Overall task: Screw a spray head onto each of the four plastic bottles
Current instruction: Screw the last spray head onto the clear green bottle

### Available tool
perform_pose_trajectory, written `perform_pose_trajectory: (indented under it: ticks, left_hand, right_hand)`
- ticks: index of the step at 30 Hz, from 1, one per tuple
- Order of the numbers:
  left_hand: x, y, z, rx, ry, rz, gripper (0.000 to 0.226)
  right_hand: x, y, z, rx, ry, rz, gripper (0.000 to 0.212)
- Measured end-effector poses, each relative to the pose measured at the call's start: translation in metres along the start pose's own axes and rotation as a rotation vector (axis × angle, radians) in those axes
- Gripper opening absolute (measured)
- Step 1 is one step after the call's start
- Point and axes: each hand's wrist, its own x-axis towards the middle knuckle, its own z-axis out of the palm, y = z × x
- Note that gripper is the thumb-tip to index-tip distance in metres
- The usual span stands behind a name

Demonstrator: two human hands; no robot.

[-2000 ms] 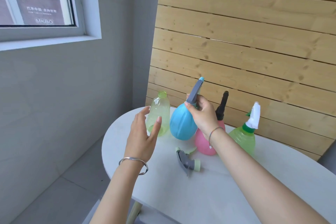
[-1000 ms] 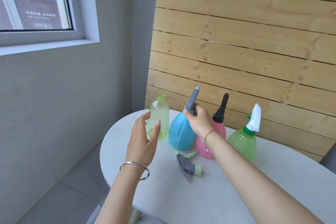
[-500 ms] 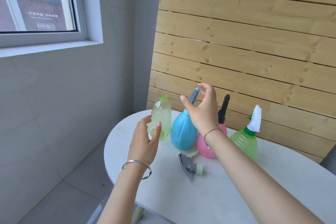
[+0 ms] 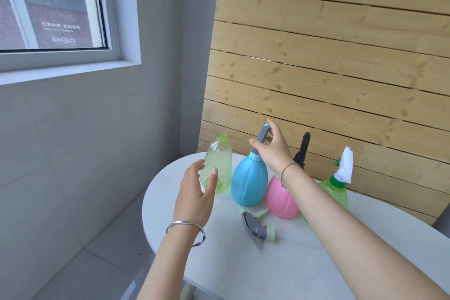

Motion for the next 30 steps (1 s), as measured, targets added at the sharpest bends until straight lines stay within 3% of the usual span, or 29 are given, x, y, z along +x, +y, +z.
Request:
perform_pose_trajectory:
  ticks: [6, 9, 12, 14, 16, 19, 22, 25, 30]
  left_hand:
    - [0.0, 0.0, 0.0, 0.005, -0.002, -0.004, 0.046]
    - [0.0, 0.0, 0.0, 0.001, -0.003, -0.013, 0.046]
    - [0.0, -0.001, -0.001, -0.001, -0.003, -0.021, 0.047]
    - [0.001, -0.002, -0.002, 0.003, -0.006, -0.031, 0.049]
    - [0.0, -0.003, -0.004, 0.006, -0.01, -0.044, 0.052]
    - [0.0, -0.002, -0.007, 0.014, -0.013, -0.052, 0.06]
    - [0.0, 0.001, -0.01, 0.042, -0.012, -0.031, 0.078]
    - [-0.003, 0.007, -0.011, 0.033, 0.003, 0.033, 0.09]
    - [-0.013, 0.014, -0.016, 0.021, 0.016, 0.068, 0.072]
  right_hand:
    - [-0.003, -0.002, -0.006, -0.043, -0.032, -0.001, 0.069]
    - [-0.011, -0.013, 0.001, -0.175, 0.069, -0.279, 0.063]
    - [-0.012, -0.033, 0.021, -0.259, 0.004, -0.508, 0.051]
    - [-0.01, -0.038, 0.04, -0.377, -0.107, -0.481, 0.052]
    - [-0.006, -0.035, 0.055, -0.522, -0.209, -0.312, 0.057]
    - [-0.008, -0.032, 0.062, -0.621, -0.212, -0.224, 0.045]
    - [-0.021, -0.038, 0.056, -0.481, -0.151, -0.326, 0.027]
    - [-0.041, -0.047, 0.042, -0.282, -0.201, -0.383, 0.022]
    - [-0.078, -0.038, -0.003, -0.017, -0.273, -0.339, 0.019]
